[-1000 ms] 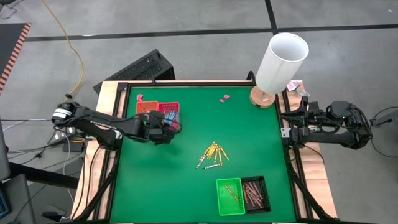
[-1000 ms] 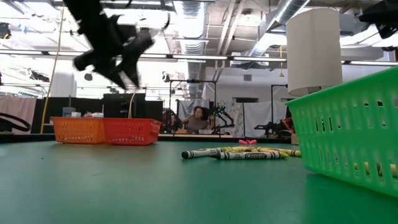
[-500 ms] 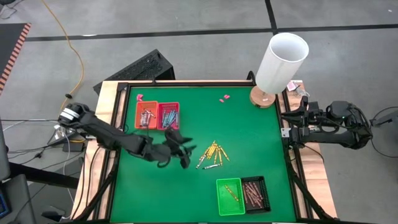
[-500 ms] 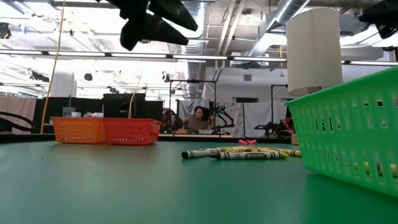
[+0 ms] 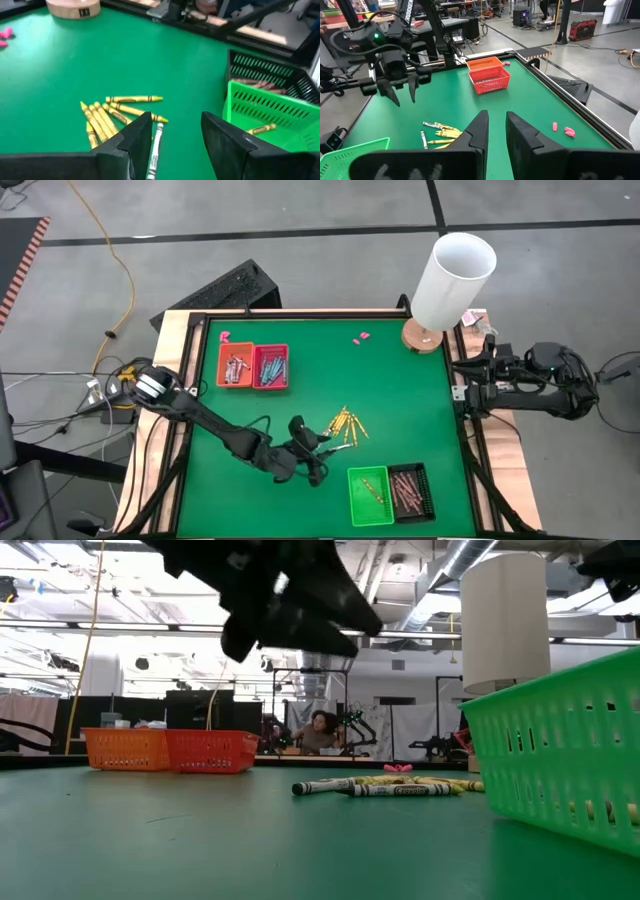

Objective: Sort crayons
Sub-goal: Put the black crayon into the orange bin

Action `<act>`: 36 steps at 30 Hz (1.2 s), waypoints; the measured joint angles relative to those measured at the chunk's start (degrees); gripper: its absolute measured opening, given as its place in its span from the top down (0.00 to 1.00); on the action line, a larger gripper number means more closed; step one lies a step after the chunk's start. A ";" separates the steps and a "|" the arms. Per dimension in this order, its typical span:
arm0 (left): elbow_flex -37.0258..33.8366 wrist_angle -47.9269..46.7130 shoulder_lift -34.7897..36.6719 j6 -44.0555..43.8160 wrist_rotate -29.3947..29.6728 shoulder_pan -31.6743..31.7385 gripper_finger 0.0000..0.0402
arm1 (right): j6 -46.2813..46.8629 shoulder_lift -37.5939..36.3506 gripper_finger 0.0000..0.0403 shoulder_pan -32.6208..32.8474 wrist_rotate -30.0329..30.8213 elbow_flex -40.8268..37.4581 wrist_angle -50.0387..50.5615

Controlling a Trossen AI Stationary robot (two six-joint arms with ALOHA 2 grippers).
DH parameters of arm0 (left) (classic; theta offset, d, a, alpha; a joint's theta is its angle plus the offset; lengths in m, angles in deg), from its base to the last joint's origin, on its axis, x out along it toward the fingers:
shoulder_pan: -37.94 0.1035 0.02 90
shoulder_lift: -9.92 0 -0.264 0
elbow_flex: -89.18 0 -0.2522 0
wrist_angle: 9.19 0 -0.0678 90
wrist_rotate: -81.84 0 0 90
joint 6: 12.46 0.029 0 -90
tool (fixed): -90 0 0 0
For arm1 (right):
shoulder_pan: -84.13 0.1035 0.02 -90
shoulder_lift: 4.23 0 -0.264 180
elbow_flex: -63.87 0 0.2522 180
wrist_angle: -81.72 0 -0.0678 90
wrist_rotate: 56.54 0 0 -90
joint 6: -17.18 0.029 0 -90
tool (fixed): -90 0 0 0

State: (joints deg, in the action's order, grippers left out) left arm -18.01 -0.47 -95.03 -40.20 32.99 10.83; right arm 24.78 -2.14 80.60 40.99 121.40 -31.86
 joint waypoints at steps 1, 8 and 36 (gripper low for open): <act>0.85 -1.38 -0.81 -0.71 0.05 0.00 0.60 | 0.00 0.00 0.83 0.00 0.00 0.00 -0.02; 7.57 -14.00 -5.74 -5.52 1.60 0.06 0.60 | 0.00 0.00 0.83 0.00 0.00 0.00 0.00; 9.70 -25.65 -15.25 -24.55 6.86 -2.19 0.60 | 0.00 0.00 0.83 0.01 0.00 0.00 0.01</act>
State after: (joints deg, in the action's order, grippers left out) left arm -8.31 -26.12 -110.28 -64.75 39.85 8.64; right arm 24.78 -2.14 80.60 40.99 121.40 -31.84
